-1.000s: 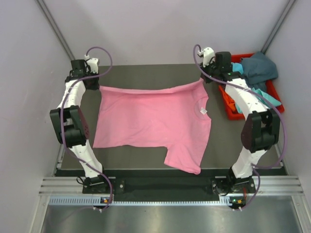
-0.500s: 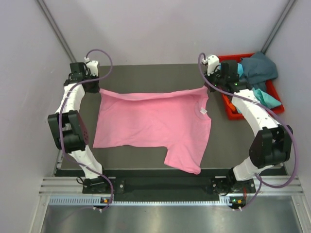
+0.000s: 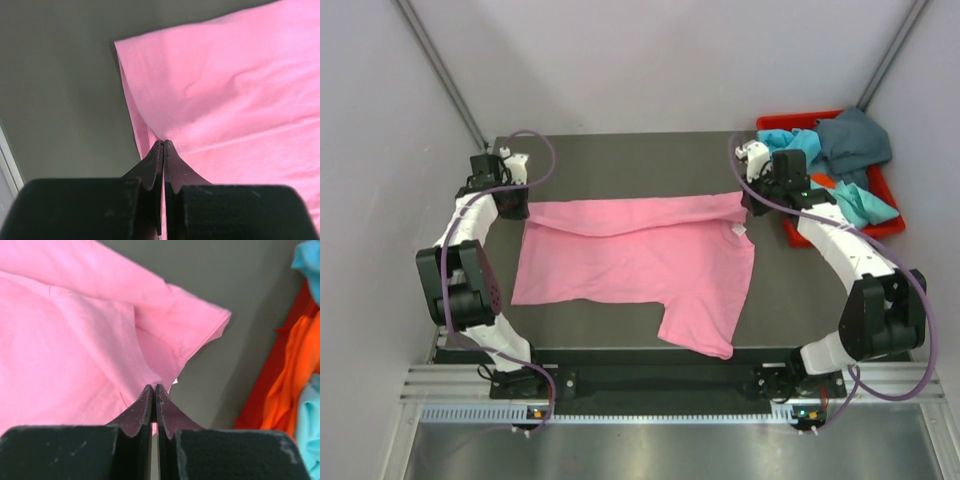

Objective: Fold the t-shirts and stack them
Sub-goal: Fold the tshirt

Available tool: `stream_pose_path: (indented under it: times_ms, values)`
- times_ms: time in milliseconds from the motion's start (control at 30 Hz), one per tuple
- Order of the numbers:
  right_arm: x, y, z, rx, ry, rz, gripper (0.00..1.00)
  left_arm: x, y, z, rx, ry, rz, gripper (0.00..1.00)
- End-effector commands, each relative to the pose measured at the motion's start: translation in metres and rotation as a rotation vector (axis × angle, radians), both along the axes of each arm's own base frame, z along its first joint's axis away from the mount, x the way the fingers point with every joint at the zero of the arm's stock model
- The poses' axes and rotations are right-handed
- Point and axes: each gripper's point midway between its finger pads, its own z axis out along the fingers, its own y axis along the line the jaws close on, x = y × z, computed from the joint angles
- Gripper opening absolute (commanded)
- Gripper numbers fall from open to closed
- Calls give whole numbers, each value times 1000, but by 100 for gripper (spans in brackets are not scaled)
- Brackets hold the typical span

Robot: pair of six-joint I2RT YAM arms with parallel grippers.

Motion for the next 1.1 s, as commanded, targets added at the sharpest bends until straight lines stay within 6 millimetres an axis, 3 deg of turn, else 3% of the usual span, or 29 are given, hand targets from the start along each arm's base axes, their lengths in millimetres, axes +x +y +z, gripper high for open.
stream_pose_path:
  times_ms: [0, 167, 200, 233, 333, 467, 567, 600, 733, 800, 833, 900, 1067]
  values:
    - [-5, 6, 6, 31, -34, 14, 0, -12, 4, 0, 10, 21, 27, 0]
    - [-16, 11, -10, 44, 12, 38, 3, -20, 9, -15, 19, 68, 61, 0]
    - [-17, 12, -10, 45, 15, 42, 15, -20, 12, -15, 28, 71, 80, 1]
    - [-18, 11, -8, 43, 13, 42, 23, -19, 18, -12, 48, 72, 107, 15]
    - [-13, 10, 10, 46, -36, 27, 41, -13, 25, 6, 53, 34, 160, 35]
    - [-1, 16, 29, 88, -74, 22, 45, 1, 21, 41, 26, -66, 168, 43]
    - [9, 24, 30, 113, -70, 43, 45, 13, 10, 50, -42, -90, 142, 43]
    - [12, 28, 31, 130, -63, 55, 44, 14, 7, 48, -67, -81, 133, 43]
    - [26, 50, -1, 177, 54, 115, 42, 22, -8, 23, -167, 12, 136, 43]
    - [33, 62, -2, 205, 71, 136, 41, 18, -12, 11, -196, 81, 148, 42]
    - [36, 66, -17, 211, 115, 140, 41, 21, -11, 3, -204, 108, 158, 42]
    - [43, 78, -30, 235, 159, 163, 40, 15, -16, -6, -238, 176, 177, 42]
    - [42, 94, -53, 287, 270, 191, 39, 9, -30, -23, -332, 267, 189, 42]
